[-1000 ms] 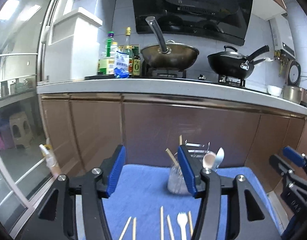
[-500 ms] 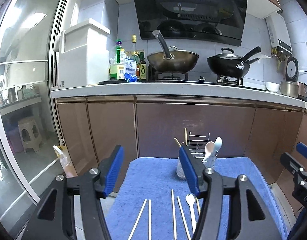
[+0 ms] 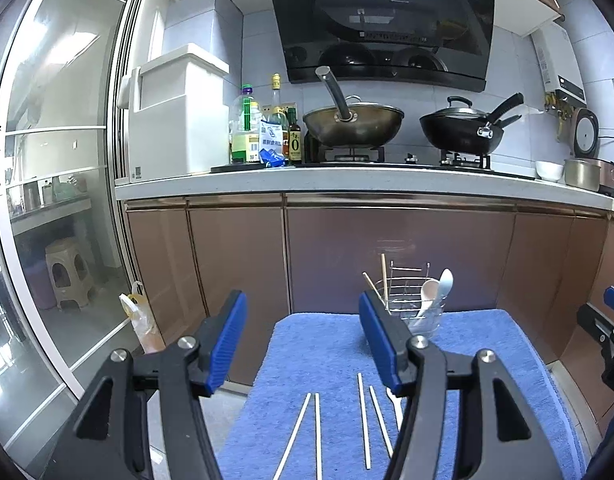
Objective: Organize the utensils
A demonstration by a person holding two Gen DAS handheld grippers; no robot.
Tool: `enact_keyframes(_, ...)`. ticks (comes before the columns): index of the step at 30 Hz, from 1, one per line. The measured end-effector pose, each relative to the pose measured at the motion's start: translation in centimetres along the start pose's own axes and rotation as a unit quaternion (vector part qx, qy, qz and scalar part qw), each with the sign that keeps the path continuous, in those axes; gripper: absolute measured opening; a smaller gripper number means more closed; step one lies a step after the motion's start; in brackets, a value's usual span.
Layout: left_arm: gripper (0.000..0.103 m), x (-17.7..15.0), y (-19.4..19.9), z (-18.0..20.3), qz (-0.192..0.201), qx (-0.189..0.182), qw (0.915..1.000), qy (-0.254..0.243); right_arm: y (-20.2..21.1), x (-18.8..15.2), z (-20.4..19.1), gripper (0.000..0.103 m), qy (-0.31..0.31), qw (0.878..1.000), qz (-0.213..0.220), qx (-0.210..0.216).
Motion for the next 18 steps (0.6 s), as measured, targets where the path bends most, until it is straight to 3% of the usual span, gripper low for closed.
enact_keyframes(18,0.057,-0.6,-1.6,0.3,-0.017,-0.001,0.9998,-0.01,-1.7,-1.6,0.5,0.068,-0.015,0.999,-0.032,0.005)
Point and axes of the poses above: each gripper's, at about its wrist camera, not at the fingertips, and y roughly against the way its jaws point, z to its right, x to its top, the point moved 5 cm from there along -y, roughly the way its jaws point, and after that the axes turned 13 degrees about -y, right-handed, at the moved point
